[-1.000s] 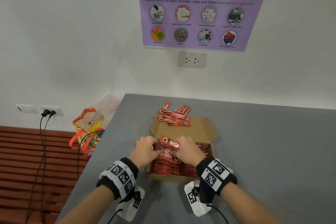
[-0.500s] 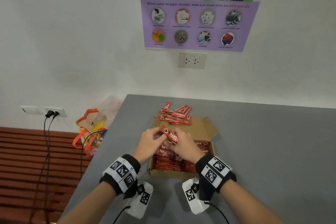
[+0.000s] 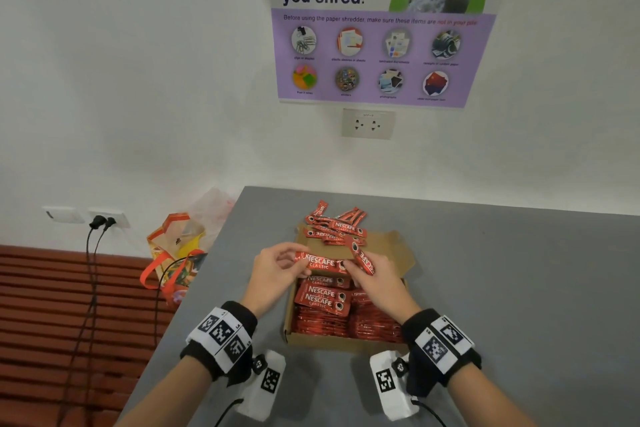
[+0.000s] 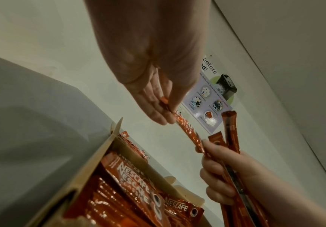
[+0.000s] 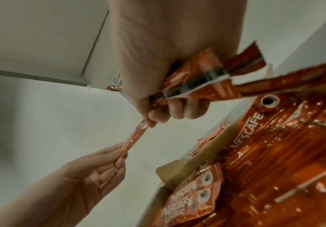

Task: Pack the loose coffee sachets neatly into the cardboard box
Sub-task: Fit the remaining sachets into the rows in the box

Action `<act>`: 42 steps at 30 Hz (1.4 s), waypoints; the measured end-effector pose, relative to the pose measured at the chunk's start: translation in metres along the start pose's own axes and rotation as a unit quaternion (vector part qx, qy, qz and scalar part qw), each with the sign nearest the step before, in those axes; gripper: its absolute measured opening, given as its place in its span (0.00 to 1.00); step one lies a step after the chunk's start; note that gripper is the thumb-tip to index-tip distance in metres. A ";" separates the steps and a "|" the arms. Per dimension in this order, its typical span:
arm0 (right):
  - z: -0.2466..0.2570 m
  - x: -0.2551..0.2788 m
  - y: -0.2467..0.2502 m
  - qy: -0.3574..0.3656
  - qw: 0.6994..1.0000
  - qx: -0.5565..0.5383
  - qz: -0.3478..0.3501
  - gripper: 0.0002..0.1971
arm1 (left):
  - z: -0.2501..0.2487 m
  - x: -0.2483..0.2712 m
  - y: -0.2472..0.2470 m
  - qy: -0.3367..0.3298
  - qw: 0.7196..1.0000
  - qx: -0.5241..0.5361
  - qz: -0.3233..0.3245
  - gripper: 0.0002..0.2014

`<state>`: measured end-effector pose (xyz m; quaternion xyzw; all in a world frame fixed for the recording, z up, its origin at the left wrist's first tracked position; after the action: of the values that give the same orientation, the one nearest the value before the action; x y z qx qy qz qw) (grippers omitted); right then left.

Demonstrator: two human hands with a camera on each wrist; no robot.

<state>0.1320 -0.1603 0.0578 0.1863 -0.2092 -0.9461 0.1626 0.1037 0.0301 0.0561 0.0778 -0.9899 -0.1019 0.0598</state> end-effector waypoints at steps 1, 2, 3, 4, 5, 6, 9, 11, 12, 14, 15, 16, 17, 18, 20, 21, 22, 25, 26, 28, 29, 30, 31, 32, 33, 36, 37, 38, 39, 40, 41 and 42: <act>-0.002 0.001 0.000 -0.005 1.000 0.005 0.000 0.12 | 0.002 0.000 0.001 0.002 1.000 -0.009 0.007 0.08; -0.004 0.002 0.000 -0.010 1.000 0.013 0.006 0.10 | 0.004 0.000 0.001 0.005 1.000 -0.022 0.012 0.08; -0.006 0.002 0.000 -0.015 0.999 0.022 0.019 0.09 | 0.007 0.000 0.002 0.007 0.999 -0.046 0.015 0.07; -0.008 0.003 0.000 -0.019 0.999 0.031 0.034 0.09 | 0.009 -0.001 0.002 0.010 0.997 -0.077 0.019 0.07; -0.011 0.005 0.000 -0.024 0.998 0.039 0.053 0.08 | 0.011 -0.001 0.002 0.015 0.993 -0.111 0.029 0.06; -0.013 0.006 0.000 -0.034 0.995 0.046 0.076 0.08 | 0.014 -0.001 0.002 0.023 0.989 -0.143 0.045 0.05; -0.017 0.011 -0.006 -0.070 0.981 0.077 0.162 0.09 | 0.025 0.000 0.002 0.035 0.973 -0.211 0.084 0.06; -0.017 0.013 -0.010 -0.083 0.972 0.103 0.195 0.10 | 0.032 0.000 0.003 0.038 0.964 -0.246 0.095 0.07; -0.017 0.013 -0.013 -0.088 0.968 0.117 0.205 0.10 | 0.035 0.000 0.002 0.039 0.957 -0.270 0.097 0.08; -0.015 0.011 -0.016 -0.091 0.962 0.138 0.216 0.07 | 0.039 -0.001 0.000 0.034 0.944 -0.316 0.092 0.08; -0.014 0.011 -0.017 -0.092 0.961 0.143 0.219 0.06 | 0.040 -0.001 0.000 0.031 0.940 -0.328 0.088 0.07; -0.012 0.010 -0.017 -0.095 0.960 0.142 0.221 0.07 | 0.040 -0.001 0.000 0.029 0.939 -0.332 0.086 0.05; -0.011 0.008 -0.017 -0.097 0.959 0.140 0.225 0.08 | 0.040 0.000 -0.001 0.028 0.939 -0.332 0.086 0.03; -0.009 0.007 -0.016 -0.100 0.958 0.139 0.231 0.09 | 0.040 0.000 -0.002 0.029 0.939 -0.331 0.086 0.03; -0.005 0.005 -0.013 -0.109 0.951 0.140 0.254 0.10 | 0.041 0.002 -0.003 0.026 0.937 -0.340 0.079 0.04; -0.004 0.006 -0.012 -0.114 0.947 0.140 0.267 0.11 | 0.041 0.002 -0.003 0.021 0.933 -0.352 0.067 0.06; -0.004 0.007 -0.011 -0.119 0.943 0.142 0.275 0.11 | 0.042 0.001 -0.003 0.016 0.932 -0.359 0.050 0.09; -0.006 0.012 -0.006 -0.125 0.939 0.155 0.280 0.07 | 0.043 0.000 -0.003 0.016 0.945 -0.327 0.023 0.19; -0.007 0.013 -0.004 -0.126 0.939 0.155 0.281 0.07 | 0.042 0.000 -0.004 0.021 0.947 -0.320 0.025 0.21; -0.006 0.014 -0.004 -0.127 0.937 0.162 0.284 0.06 | 0.041 -0.002 -0.006 0.022 0.946 -0.320 0.033 0.22; -0.006 0.014 -0.005 -0.129 0.935 0.167 0.285 0.08 | 0.041 -0.003 -0.007 0.020 0.945 -0.325 0.035 0.21; -0.007 0.014 -0.007 -0.129 0.935 0.172 0.283 0.11 | 0.041 -0.004 -0.008 0.017 0.944 -0.327 0.031 0.21; -0.008 0.014 -0.009 -0.130 0.935 0.177 0.279 0.13 | 0.041 -0.006 -0.008 0.016 0.944 -0.329 0.025 0.20; -0.010 0.014 -0.012 -0.127 0.936 0.182 0.274 0.13 | 0.041 -0.008 -0.009 0.015 0.945 -0.327 0.021 0.20; -0.011 0.014 -0.014 -0.123 0.936 0.189 0.271 0.13 | 0.040 -0.010 -0.009 0.015 0.945 -0.326 0.018 0.19; -0.012 0.012 -0.020 -0.112 0.934 0.206 0.269 0.10 | 0.035 -0.011 -0.009 0.005 0.947 -0.321 0.011 0.16; -0.012 0.012 -0.021 -0.112 0.934 0.211 0.266 0.10 | 0.034 -0.011 -0.008 -0.002 0.947 -0.320 0.008 0.16; -0.015 0.012 -0.022 -0.113 0.935 0.212 0.262 0.12 | 0.033 -0.010 -0.008 -0.013 0.948 -0.319 0.003 0.15; -0.017 0.011 -0.022 -0.118 0.935 0.212 0.258 0.15 | 0.032 -0.008 -0.008 -0.025 0.947 -0.319 -0.001 0.14; -0.020 0.011 -0.022 -0.124 0.936 0.207 0.254 0.17 | 0.031 -0.006 -0.007 -0.041 0.946 -0.321 -0.004 0.13; -0.021 0.011 -0.021 -0.129 0.939 0.198 0.249 0.18 | 0.031 -0.005 -0.007 -0.057 0.943 -0.327 0.000 0.12; -0.023 0.010 -0.019 -0.130 0.943 0.188 0.241 0.18 | 0.033 -0.004 -0.008 -0.073 0.938 -0.338 0.011 0.10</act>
<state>0.1285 -0.1558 0.0266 0.0326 -0.4411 -0.8380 0.3196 0.1047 0.0297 0.0225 0.0342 -0.8996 -0.4353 0.0113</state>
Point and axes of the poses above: each hand's wrist, its own x-axis away from the middle knuckle, its own y-axis out of the back of the hand, z = x × y, the point moved 3 cm from there along -x, towards the middle knuckle, and after that the axes turned 12 degrees about y, right-handed, at the moved point
